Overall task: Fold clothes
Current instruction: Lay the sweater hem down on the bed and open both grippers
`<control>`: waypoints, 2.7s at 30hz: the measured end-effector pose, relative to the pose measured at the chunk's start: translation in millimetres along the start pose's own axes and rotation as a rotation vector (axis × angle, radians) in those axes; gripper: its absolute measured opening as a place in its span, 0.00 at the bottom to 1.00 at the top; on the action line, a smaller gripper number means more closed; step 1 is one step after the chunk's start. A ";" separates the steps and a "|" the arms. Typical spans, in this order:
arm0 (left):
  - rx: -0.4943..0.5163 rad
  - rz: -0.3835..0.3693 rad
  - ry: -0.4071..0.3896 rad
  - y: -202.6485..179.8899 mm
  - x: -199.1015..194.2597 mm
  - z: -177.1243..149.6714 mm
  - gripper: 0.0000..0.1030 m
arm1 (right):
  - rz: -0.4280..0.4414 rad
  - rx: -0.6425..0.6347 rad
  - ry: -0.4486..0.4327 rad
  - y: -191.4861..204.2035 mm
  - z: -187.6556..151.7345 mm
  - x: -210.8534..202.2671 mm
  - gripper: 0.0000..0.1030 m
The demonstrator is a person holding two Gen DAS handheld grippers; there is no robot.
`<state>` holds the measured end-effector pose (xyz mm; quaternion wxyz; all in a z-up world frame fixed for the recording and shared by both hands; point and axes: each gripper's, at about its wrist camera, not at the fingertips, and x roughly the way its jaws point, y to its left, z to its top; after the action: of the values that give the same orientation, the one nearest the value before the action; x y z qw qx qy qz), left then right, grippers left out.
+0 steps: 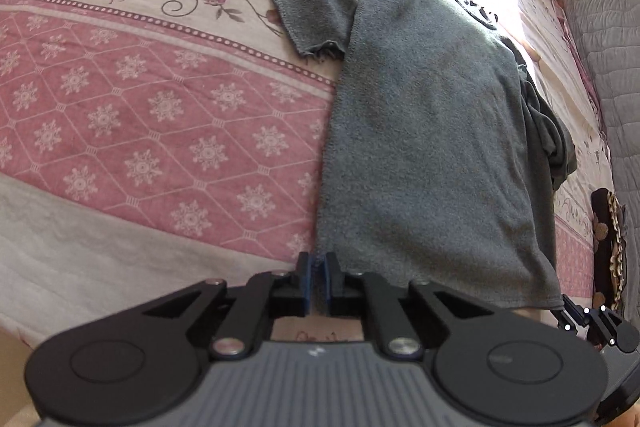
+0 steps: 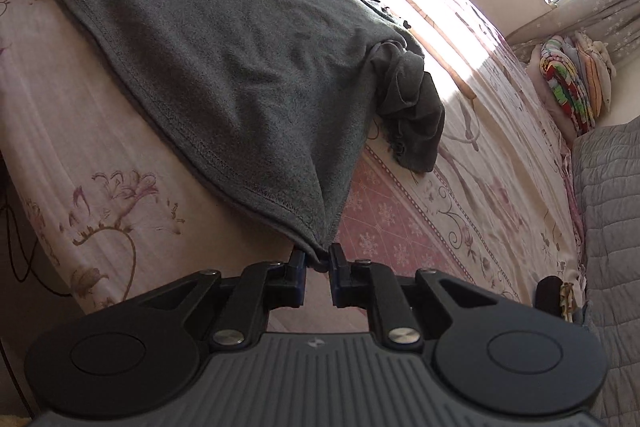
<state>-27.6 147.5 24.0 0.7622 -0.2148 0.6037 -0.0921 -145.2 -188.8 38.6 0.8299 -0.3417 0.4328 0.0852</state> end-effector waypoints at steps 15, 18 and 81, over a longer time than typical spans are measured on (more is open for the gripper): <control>0.029 -0.008 -0.049 -5.9 -2.3 -22.6 0.07 | 0.375 0.739 -0.128 -97.7 -45.6 -8.5 0.40; 0.054 0.040 -0.123 -10.8 -17.3 -28.2 0.07 | 0.396 0.852 -0.091 -105.4 -54.6 3.2 0.40; 0.020 0.101 -0.214 -9.2 -30.3 -16.4 0.41 | 0.174 0.305 0.074 -29.0 -13.1 0.0 0.24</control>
<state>-49.9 147.8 51.8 0.8280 -0.1854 0.5280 -0.0362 -141.2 -219.0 47.7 0.8450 -0.1762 0.4989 0.0773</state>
